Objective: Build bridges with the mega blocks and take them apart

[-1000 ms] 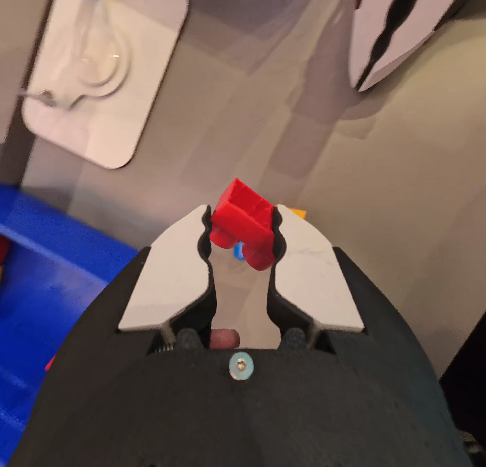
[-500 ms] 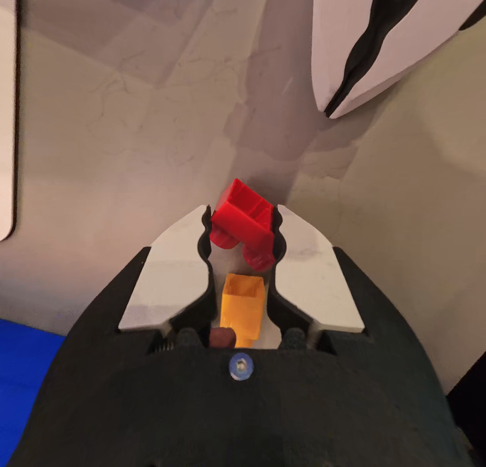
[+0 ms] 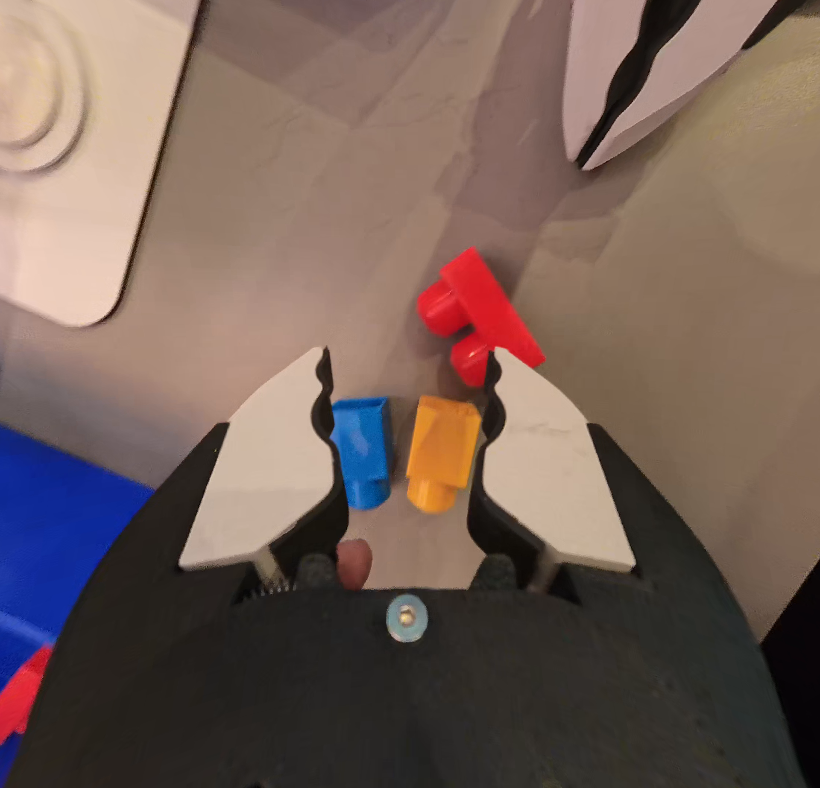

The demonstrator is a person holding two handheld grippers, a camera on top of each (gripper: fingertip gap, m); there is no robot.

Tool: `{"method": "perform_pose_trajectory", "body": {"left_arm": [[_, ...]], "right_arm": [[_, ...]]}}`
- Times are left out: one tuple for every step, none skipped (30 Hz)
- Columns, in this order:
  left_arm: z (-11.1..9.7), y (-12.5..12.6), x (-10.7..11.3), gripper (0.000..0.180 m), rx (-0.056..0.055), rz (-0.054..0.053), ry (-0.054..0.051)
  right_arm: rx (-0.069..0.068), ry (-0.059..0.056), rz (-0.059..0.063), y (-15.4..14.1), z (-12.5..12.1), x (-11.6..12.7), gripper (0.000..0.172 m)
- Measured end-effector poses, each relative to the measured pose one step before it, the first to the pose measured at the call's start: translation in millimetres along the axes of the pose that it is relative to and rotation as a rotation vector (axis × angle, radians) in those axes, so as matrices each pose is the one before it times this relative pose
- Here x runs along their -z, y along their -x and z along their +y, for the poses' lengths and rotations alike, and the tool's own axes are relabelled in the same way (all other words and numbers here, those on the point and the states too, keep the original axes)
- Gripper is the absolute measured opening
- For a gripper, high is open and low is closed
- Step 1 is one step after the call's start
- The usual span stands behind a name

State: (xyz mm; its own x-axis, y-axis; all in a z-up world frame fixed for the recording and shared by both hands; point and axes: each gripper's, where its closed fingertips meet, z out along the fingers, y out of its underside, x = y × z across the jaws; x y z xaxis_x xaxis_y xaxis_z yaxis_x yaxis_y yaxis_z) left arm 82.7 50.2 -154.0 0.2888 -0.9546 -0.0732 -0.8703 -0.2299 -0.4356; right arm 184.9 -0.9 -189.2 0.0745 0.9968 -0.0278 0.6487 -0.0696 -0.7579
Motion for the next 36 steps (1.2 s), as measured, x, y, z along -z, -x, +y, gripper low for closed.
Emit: {"method": "perform_pose_trajectory", "body": {"left_arm": [[6.91,3.89,5.94,0.065,0.0228,-0.0070,-0.0062],[6.84,2.79,4.87,0.065,0.0162,-0.0033,-0.0054],[5.79,2.05,4.02,0.065,-0.0012,-0.0055,-0.0087],[5.47,1.36,3.39,0.064,-0.0085,-0.0089,-0.0077],[5.82,0.60,2.49,0.064,-0.0018,-0.0042,-0.0003],[5.27,-0.44,1.58,0.064,-0.0036,0.0009,0.0003],[4.40,0.17,1.36,0.065,-0.0055,-0.0042,-0.0038],[4.27,1.25,1.19,0.065,0.0016,-0.0079,-0.0026],[3.79,1.09,1.04,0.065,0.0030,-0.0058,-0.0034],[2.77,1.56,1.32,0.065,0.0001,-0.0085,-0.0090],[2.57,1.77,1.53,0.065,0.0032,-0.0083,-0.0092],[2.72,1.93,1.43,0.064,0.0085,-0.0067,-0.0061],[3.10,2.35,1.49,0.064,0.0107,-0.0073,-0.0045],[3.32,3.02,1.72,0.064,0.0092,-0.0094,-0.0046],[2.61,3.56,1.74,0.064,0.0069,-0.0131,-0.0104],[0.90,3.49,1.04,0.061,0.0042,-0.0078,-0.0121],[0.04,1.55,0.40,0.061,-0.0047,0.0075,-0.0010],[0.13,1.48,0.71,0.061,-0.0266,0.0032,-0.0027],[-0.47,5.39,1.11,0.059,-0.0282,-0.0239,-0.0141],[0.17,4.93,0.31,0.058,0.0007,-0.0131,-0.0136],[0.00,-1.73,-0.65,0.058,0.0151,0.0342,-0.0142],[-0.16,-4.15,-0.86,0.057,-0.0025,0.0407,-0.0170],[0.08,-3.28,-1.03,0.054,-0.0239,0.0242,-0.0170],[1.19,-5.81,-1.74,0.052,-0.0305,0.0362,-0.0063],[2.05,-7.02,-2.48,0.051,-0.0323,0.0431,0.0061],[1.36,-2.38,-2.55,0.051,-0.0286,0.0121,0.0064],[0.54,0.05,-2.40,0.052,-0.0115,0.0011,0.0023],[-0.02,-3.66,-2.40,0.055,0.0035,0.0295,-0.0019],[0.19,-3.21,-2.05,0.056,0.0003,0.0238,-0.0048],[1.14,-0.72,-1.68,0.057,-0.0046,0.0046,-0.0032],[1.53,-1.00,-1.54,0.057,-0.0010,0.0083,-0.0035],[0.34,-0.99,-0.98,0.058,0.0002,0.0101,-0.0126],[-0.37,-0.63,-0.39,0.059,0.0003,0.0086,-0.0162],[-0.08,0.40,-0.03,0.059,0.0006,0.0003,-0.0112],[0.31,0.11,0.10,0.060,-0.0001,0.0016,-0.0045],[-0.35,0.10,0.01,0.061,-0.0013,0.0004,-0.0052]], "right_arm": [[0.0000,-0.0005,0.0000,0.01,-0.15,0.03,0.001],[-0.0003,-0.0002,-0.0002,-0.06,-0.04,-0.02,0.001],[-0.0004,-0.0002,0.0000,-0.06,-0.03,-0.02,0.001],[-0.0007,-0.0009,-0.0006,-0.08,-0.06,0.01,0.001],[-0.0015,-0.0018,-0.0008,-0.21,-0.14,0.15,0.001],[-0.0018,-0.0024,-0.0008,-0.09,-0.23,0.25,0.001],[-0.0014,-0.0023,-0.0008,-0.22,-0.15,0.19,0.001],[-0.0009,-0.0021,-0.0005,-0.10,-0.10,0.22,0.001],[-0.0006,-0.0018,0.0002,-0.19,-0.21,0.22,0.001],[-0.0006,-0.0013,0.0004,-0.11,-0.12,0.12,0.001],[-0.0004,-0.0011,0.0009,-0.19,-0.09,-0.01,0.001],[-0.0009,-0.0024,0.0018,-0.38,-0.29,0.18,0.001],[-0.0008,-0.0054,0.0035,-0.53,-0.72,0.39,0.001],[-0.0013,-0.0091,0.0071,-1.30,-1.12,0.56,0.001],[0.0005,-0.0149,0.0124,-1.96,-1.96,0.87,0.001],[0.0044,-0.0215,0.0154,-1.83,-3.43,0.96,0.001],[0.0076,-0.0241,0.0168,-1.79,-4.78,0.68,0.001],[0.0113,-0.0223,0.0244,-2.58,-5.71,0.30,0.001],[0.0172,-0.0207,0.0283,-3.26,-7.22,0.13,0.001],[0.0179,-0.0174,0.0383,-4.82,-8.39,0.01,0.003],[0.0117,-0.0186,0.0330,-4.80,-9.71,-0.46,0.005],[0.0065,-0.0202,0.0135,-2.42,-10.37,-1.65,0.007],[0.0043,-0.0185,-0.0009,-0.37,-9.61,-3.21,0.009],[0.0022,-0.0106,-0.0117,0.96,-7.67,-4.85,0.011],[0.0034,0.0013,-0.0162,0.93,-5.05,-6.37,0.012],[0.0094,0.0063,-0.0126,-0.37,-3.89,-7.03,0.012],[0.0132,0.0054,-0.0096,-1.63,-3.58,-7.18,0.011],[0.0051,0.0088,-0.0223,-1.07,-2.60,-7.77,0.011],[-0.0087,0.0155,-0.0310,-1.15,-1.31,-8.39,0.013],[-0.0116,0.0171,-0.0295,-1.53,-0.79,-8.38,0.013],[-0.0074,0.0197,-0.0277,-1.66,-0.38,-8.33,0.012],[-0.0020,0.0251,-0.0261,-1.68,0.07,-8.01,0.014],[0.0083,0.0216,-0.0174,-2.37,-0.79,-6.80,0.018],[0.0130,0.0154,-0.0116,-2.47,-1.58,-5.61,0.020],[0.0085,0.0146,-0.0214,-0.71,-1.41,-4.93,0.023],[0.0020,0.0231,-0.0255,0.26,0.34,-4.86,0.026]]}}
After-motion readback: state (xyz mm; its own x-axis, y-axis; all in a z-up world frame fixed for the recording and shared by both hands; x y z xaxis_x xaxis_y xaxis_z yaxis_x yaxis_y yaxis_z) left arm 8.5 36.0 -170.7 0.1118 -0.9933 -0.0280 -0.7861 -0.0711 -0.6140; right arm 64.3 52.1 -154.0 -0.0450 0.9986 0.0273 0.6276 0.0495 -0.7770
